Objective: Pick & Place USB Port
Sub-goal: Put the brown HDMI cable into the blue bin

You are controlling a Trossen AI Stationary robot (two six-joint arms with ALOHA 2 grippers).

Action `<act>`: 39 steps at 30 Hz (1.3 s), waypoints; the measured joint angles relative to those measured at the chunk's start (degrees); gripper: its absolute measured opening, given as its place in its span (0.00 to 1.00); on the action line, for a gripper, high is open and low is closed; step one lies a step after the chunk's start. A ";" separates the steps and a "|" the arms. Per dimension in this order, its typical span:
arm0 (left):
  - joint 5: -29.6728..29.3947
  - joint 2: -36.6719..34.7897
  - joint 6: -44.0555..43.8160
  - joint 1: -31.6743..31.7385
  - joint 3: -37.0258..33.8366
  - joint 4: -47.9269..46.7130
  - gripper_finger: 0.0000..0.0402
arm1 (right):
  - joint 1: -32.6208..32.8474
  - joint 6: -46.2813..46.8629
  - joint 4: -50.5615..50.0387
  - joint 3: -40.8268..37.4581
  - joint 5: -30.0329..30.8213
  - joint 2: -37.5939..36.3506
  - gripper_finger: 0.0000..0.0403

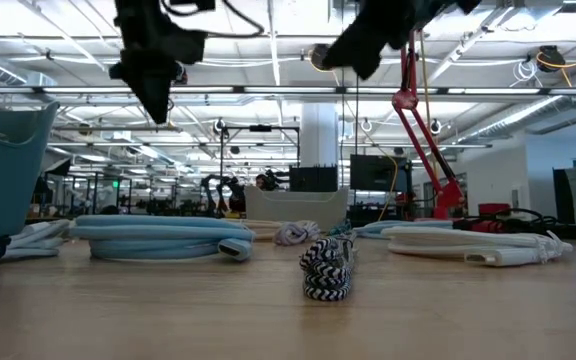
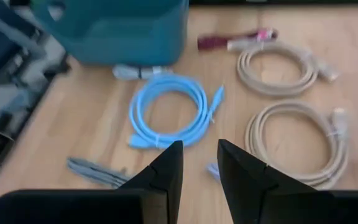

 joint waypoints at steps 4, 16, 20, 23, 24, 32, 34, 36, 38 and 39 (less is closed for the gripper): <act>3.23 1.82 -12.85 6.17 0.00 -0.56 0.09 | 0.00 1.86 -1.83 0.00 0.02 -5.74 0.23; 15.58 6.50 -17.90 7.37 0.06 -3.71 0.27 | 3.36 1.19 -1.94 0.04 6.08 -14.85 0.23; 16.29 8.79 -17.34 6.67 -0.02 -6.57 0.46 | 4.40 0.20 -2.90 0.04 6.93 -14.70 0.23; 12.29 10.02 -14.86 6.35 -0.07 -7.87 0.57 | 5.15 0.17 -3.21 0.04 7.69 -14.42 0.23; 10.65 10.37 -14.60 6.13 -0.06 -7.81 0.59 | 5.34 0.03 -3.50 -0.04 7.77 -14.39 0.23; 9.68 13.15 -12.50 6.45 -0.70 -2.73 0.65 | 5.88 2.18 -2.90 -2.49 7.58 -14.41 0.23; 9.79 13.10 -12.97 7.03 -2.01 -1.01 0.65 | 6.31 2.63 -2.94 -3.27 7.55 -14.58 0.23; 9.92 12.93 -13.54 7.86 -3.88 0.17 0.65 | 6.78 3.13 -2.96 -3.94 7.50 -14.73 0.23; 10.58 12.35 -13.50 8.80 -6.55 0.96 0.65 | 7.14 3.60 -2.90 -4.42 7.50 -14.79 0.23; 10.73 12.11 -13.55 9.06 -7.77 1.17 0.65 | 7.30 3.88 -2.94 -4.59 7.50 -14.79 0.23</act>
